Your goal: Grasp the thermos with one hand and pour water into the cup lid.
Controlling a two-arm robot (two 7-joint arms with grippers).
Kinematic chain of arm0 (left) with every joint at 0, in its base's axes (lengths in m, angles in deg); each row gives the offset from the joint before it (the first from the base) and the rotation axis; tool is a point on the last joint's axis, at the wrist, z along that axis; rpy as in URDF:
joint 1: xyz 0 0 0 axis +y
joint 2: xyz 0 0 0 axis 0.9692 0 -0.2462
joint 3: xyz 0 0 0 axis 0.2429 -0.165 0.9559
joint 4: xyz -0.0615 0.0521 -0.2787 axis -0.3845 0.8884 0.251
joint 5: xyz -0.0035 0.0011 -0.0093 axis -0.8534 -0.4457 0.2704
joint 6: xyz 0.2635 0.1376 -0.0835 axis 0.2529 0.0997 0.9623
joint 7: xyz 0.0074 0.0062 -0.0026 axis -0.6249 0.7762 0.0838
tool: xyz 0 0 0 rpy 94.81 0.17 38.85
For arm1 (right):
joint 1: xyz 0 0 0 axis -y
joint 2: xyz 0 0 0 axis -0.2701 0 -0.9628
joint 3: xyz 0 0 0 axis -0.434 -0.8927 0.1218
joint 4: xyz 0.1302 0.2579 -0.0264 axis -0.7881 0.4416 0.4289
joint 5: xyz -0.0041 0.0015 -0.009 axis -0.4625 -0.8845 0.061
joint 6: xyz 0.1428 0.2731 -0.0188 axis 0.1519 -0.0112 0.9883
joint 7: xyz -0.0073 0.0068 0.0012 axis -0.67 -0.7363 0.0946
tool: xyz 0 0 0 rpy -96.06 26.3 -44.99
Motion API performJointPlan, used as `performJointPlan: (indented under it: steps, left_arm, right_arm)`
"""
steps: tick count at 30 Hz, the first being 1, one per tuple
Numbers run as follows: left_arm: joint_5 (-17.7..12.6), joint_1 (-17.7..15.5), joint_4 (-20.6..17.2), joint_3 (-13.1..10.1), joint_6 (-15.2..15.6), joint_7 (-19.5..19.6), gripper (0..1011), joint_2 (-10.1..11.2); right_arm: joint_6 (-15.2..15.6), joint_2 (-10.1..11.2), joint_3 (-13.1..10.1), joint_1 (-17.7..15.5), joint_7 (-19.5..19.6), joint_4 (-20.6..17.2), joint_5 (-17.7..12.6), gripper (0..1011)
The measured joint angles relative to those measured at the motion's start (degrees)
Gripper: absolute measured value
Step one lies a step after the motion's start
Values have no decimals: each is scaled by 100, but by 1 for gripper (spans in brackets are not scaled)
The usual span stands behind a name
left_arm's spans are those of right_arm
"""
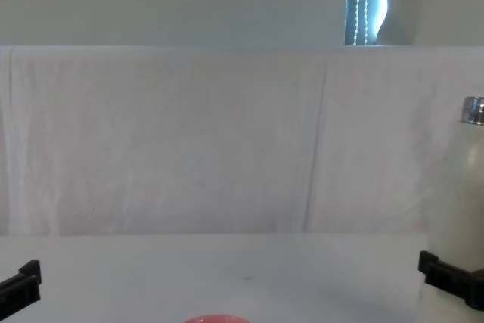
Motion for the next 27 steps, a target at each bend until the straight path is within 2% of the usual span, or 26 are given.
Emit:
performJointPlan:
  steps: [8,27]
  left_arm:
    - [0,0,0,0,0,0,1001,0]
    - [0,0,0,0,0,0,1001,0]
  right_arm:
    - [-126,65,211,125,-34,186,117,960]
    - [-200,122,395,249,-61,410,214,960]
